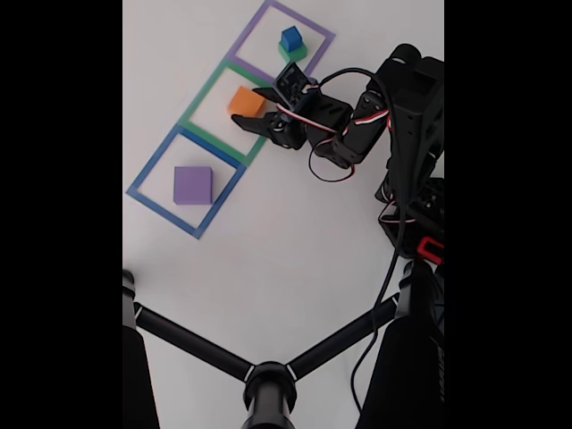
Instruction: Tower of hanoi
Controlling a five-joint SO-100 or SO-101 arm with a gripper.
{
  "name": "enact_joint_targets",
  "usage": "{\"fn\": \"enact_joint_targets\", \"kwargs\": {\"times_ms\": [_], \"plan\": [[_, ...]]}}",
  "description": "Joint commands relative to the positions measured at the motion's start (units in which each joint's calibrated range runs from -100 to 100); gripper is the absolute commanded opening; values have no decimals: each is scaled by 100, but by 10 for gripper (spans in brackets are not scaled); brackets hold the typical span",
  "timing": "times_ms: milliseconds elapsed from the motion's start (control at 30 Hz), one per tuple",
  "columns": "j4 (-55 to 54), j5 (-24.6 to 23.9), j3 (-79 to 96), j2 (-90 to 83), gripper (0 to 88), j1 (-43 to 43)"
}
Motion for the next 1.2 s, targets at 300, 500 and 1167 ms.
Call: {"fn": "enact_joint_targets", "kwargs": {"times_ms": [300,500,1167], "plan": [[-99,0,-54,-193,117,-120],[784,0,73,-1275,116,-264],[8589,0,-2027,-6014,97,-744]]}}
